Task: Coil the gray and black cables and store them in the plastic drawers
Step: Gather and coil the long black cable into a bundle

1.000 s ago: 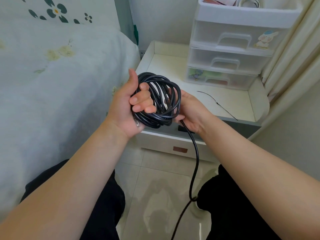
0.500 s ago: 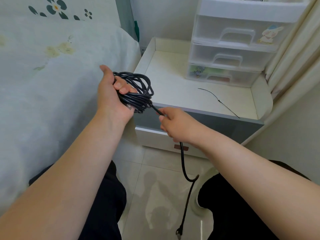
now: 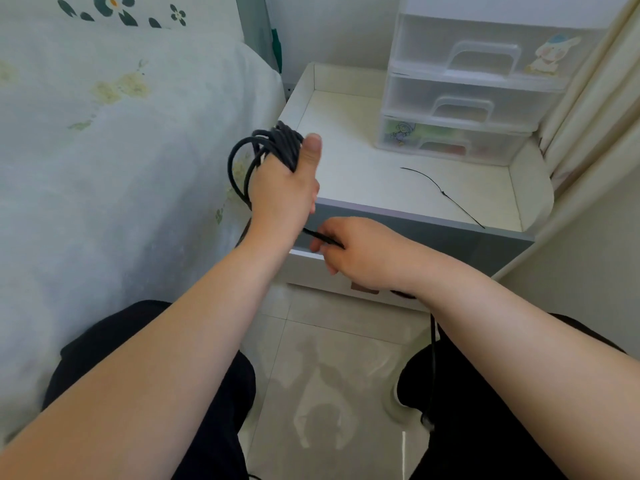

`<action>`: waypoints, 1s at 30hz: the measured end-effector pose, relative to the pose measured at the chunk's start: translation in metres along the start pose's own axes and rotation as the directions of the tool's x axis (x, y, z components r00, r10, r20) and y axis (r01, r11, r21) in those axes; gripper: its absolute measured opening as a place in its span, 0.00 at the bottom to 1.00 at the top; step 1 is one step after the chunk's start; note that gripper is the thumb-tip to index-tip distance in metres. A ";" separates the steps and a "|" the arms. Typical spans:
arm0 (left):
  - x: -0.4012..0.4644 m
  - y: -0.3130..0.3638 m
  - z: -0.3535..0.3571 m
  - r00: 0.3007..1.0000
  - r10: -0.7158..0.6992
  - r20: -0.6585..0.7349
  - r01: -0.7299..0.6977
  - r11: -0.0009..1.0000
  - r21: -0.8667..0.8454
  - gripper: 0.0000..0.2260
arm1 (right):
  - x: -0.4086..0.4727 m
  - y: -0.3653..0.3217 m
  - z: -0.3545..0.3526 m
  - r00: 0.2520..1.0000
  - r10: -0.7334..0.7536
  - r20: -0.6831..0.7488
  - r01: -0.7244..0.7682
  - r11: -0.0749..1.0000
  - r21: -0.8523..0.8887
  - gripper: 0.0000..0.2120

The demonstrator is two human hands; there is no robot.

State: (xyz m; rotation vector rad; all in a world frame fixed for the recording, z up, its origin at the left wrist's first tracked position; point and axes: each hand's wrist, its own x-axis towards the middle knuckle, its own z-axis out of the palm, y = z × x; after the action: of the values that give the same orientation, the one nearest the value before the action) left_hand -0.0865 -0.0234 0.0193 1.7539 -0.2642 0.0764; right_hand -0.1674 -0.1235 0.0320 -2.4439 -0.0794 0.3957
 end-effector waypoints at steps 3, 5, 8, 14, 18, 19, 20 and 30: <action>-0.005 -0.011 0.006 0.986 0.139 0.093 -0.155 0.969 0.195 0.27 | -0.002 0.001 -0.008 1.000 -0.005 0.002 0.005 0.997 0.083 0.09; -0.007 -0.014 0.008 0.968 0.203 0.147 -0.241 0.916 0.320 0.25 | -0.006 0.001 -0.014 0.998 0.008 0.063 -0.021 0.979 0.204 0.10; -0.005 -0.016 0.006 0.955 0.228 0.188 -0.286 0.871 0.399 0.28 | -0.011 0.003 -0.019 0.987 -0.034 0.158 -0.027 0.931 0.364 0.05; -0.003 -0.014 0.002 0.921 0.111 0.372 -0.277 0.860 0.429 0.25 | -0.005 0.014 -0.028 1.000 0.005 0.010 -0.006 0.992 0.128 0.11; -0.006 -0.009 -0.005 0.841 -0.124 0.527 -0.096 0.924 0.370 0.34 | -0.002 0.017 -0.030 0.950 -0.044 -0.308 -0.038 0.966 -0.256 0.15; -0.007 -0.007 -0.008 0.814 -0.182 0.552 -0.019 0.941 0.338 0.36 | -0.001 0.018 -0.032 0.927 -0.057 -0.370 -0.041 0.967 -0.252 0.17; -0.009 -0.004 -0.010 0.780 -0.235 0.580 0.069 0.953 0.294 0.37 | 0.000 0.020 -0.034 0.916 -0.060 -0.398 -0.028 0.977 -0.211 0.19; -0.018 0.006 -0.029 0.504 -0.133 0.853 0.323 0.945 -0.043 0.21 | 0.012 0.035 -0.049 0.951 -0.121 -0.283 0.249 0.845 0.473 0.16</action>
State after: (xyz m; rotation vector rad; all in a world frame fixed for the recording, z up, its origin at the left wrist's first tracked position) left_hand -0.1023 0.0063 0.0271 1.4777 -0.7148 -1.0197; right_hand -0.1428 -0.1792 0.0437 -1.9211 -0.0942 0.0145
